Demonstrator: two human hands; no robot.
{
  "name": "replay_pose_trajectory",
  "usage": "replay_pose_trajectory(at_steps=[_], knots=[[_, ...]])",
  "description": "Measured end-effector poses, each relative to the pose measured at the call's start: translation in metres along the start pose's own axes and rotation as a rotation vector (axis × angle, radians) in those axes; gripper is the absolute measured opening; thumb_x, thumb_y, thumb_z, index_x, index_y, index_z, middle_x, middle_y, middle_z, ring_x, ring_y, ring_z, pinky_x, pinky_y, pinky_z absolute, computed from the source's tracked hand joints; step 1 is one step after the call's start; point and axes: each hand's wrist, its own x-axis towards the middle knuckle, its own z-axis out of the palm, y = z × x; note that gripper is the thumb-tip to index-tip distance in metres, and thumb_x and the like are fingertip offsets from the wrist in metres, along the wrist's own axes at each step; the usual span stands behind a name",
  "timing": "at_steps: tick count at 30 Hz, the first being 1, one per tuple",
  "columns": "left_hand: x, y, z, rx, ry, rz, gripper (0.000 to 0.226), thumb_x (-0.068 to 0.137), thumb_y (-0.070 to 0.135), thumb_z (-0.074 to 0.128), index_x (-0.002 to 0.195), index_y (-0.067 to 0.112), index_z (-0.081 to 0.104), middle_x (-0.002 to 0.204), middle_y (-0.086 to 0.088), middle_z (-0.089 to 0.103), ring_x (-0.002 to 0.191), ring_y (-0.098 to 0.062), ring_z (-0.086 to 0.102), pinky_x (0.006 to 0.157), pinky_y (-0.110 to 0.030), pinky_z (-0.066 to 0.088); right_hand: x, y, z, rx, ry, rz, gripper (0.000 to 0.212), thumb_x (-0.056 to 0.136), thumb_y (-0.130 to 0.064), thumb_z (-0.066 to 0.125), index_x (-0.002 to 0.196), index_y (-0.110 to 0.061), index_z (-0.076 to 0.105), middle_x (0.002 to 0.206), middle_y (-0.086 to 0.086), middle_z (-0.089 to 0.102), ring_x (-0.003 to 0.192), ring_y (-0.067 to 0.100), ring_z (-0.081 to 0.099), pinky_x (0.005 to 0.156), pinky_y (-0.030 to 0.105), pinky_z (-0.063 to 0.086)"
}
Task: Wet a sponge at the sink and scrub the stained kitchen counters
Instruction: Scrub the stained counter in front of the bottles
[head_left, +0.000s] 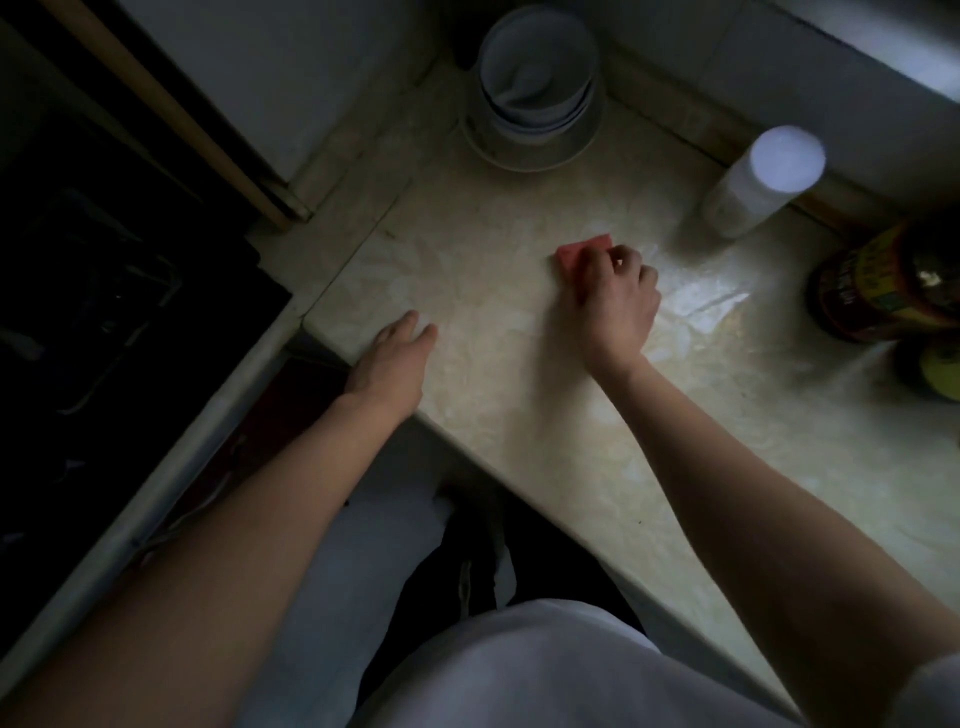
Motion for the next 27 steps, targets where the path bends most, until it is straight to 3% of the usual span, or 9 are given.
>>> replay_pose_trajectory(at_steps=[6,11,17,22,25,27], knots=[[-0.001,0.005,-0.003,0.001,-0.005,-0.015,0.075,0.090,-0.003,0.045,0.156,0.022,0.018,0.165,-0.005,0.003,0.149,-0.027,0.011,0.120,-0.041,0.021,-0.063,-0.025,0.011,0.069,-0.077,-0.236,0.040,0.093,-0.036,0.066,0.132,-0.026,0.060,0.134,0.011,0.054,0.107,0.040,0.051,0.085,0.043,0.045],[-0.008,0.017,0.003,-0.023,0.034,-0.053,0.072,0.090,0.001,0.045,0.155,0.018,0.020,0.164,-0.007,0.006,0.150,-0.027,0.011,0.121,-0.039,0.020,-0.143,-0.038,0.020,0.045,-0.165,-0.468,0.046,0.084,-0.032,0.074,0.128,-0.028,0.061,0.132,0.006,0.054,0.105,0.035,0.049,0.081,0.040,0.042],[-0.030,0.034,0.017,-0.042,0.028,0.000,0.059,0.096,0.043,0.050,0.145,0.013,0.038,0.161,-0.012,0.017,0.146,-0.031,0.019,0.117,-0.041,0.026,-0.181,-0.029,0.014,0.101,-0.233,-0.589,0.042,0.085,-0.038,0.068,0.125,-0.027,0.062,0.129,0.003,0.055,0.103,0.034,0.049,0.082,0.041,0.045],[-0.051,0.046,0.016,-0.046,0.060,0.003,0.066,0.088,0.019,0.063,0.148,0.018,0.035,0.162,-0.006,0.016,0.147,-0.026,0.016,0.117,-0.037,0.025,-0.204,-0.025,0.014,0.128,-0.333,-0.657,0.041,0.086,-0.036,0.066,0.123,-0.020,0.063,0.119,0.007,0.057,0.095,0.034,0.049,0.076,0.042,0.045],[-0.065,0.050,0.013,-0.072,0.126,0.015,0.069,0.084,-0.005,0.045,0.147,0.019,0.036,0.161,-0.004,0.019,0.146,-0.025,0.018,0.116,-0.039,0.029,-0.223,-0.020,0.010,0.121,-0.453,-0.720,0.046,0.073,-0.037,0.069,0.115,-0.017,0.064,0.114,0.013,0.056,0.093,0.036,0.051,0.072,0.042,0.046],[-0.073,0.051,0.011,-0.085,0.167,0.029,0.072,0.081,-0.011,0.039,0.146,0.019,0.039,0.160,-0.005,0.022,0.145,-0.026,0.021,0.115,-0.041,0.031,-0.233,-0.018,0.007,0.117,-0.518,-0.712,0.056,0.069,-0.039,0.073,0.119,-0.016,0.063,0.115,0.016,0.056,0.095,0.038,0.052,0.073,0.042,0.046]])
